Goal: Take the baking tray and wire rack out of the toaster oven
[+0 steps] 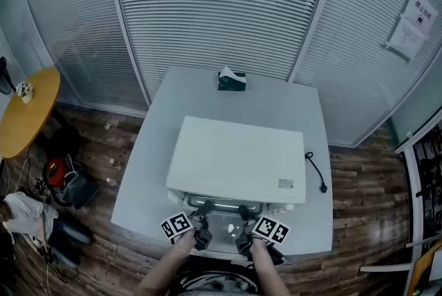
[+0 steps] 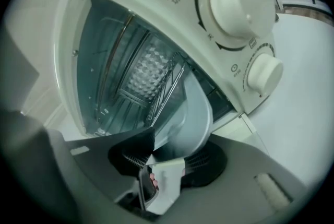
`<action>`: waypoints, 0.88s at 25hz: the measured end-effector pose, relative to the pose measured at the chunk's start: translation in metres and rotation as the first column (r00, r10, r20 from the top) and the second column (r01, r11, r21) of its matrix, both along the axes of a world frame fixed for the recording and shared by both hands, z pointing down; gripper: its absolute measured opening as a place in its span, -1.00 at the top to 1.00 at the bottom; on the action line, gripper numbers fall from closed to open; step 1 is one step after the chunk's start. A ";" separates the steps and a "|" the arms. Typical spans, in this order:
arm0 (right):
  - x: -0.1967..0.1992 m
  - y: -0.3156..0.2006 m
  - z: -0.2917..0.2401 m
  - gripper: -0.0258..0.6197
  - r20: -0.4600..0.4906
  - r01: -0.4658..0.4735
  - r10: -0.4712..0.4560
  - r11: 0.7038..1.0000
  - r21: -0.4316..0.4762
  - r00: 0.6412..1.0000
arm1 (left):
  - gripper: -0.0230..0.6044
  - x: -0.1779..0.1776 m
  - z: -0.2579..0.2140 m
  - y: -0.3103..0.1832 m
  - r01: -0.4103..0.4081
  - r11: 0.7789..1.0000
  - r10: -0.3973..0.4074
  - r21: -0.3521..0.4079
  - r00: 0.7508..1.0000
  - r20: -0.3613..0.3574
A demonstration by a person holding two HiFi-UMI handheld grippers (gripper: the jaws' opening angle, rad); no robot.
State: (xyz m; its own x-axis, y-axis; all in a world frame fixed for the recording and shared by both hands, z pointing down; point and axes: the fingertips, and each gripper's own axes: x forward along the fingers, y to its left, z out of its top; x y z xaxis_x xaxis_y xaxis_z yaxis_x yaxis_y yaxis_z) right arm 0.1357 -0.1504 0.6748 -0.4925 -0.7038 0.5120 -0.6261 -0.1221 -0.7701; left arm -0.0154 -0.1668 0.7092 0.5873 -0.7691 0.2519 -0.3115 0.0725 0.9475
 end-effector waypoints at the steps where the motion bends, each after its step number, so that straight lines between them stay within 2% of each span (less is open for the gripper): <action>1: -0.001 0.002 -0.001 0.44 0.003 0.000 0.000 1.000 0.001 1.000 | 0.38 -0.001 -0.001 0.002 0.001 1.000 -0.001 0.000 1.000 0.000; 6: -0.001 0.020 -0.011 0.43 -0.011 0.022 -0.022 0.999 0.025 1.000 | 0.37 0.001 -0.007 0.024 -0.003 1.000 0.003 -0.029 1.000 -0.010; 13: 0.001 0.036 -0.023 0.44 0.019 0.029 -0.030 0.998 0.052 0.999 | 0.39 0.000 -0.017 0.046 0.043 0.999 -0.045 -0.034 0.998 -0.047; 22: -0.002 0.063 -0.030 0.46 0.050 -0.007 0.004 0.998 0.059 0.999 | 0.40 -0.003 -0.024 0.073 0.016 0.999 -0.018 -0.040 0.998 -0.068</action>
State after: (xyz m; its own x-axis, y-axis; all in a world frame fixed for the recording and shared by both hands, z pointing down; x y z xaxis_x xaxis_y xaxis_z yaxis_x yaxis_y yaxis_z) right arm 0.1336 -0.0873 0.6444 -0.5126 -0.7348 0.4441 -0.5860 -0.0786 -0.8065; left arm -0.0184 -0.0935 0.6855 0.5911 -0.7695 0.2417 -0.2447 0.1145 0.9628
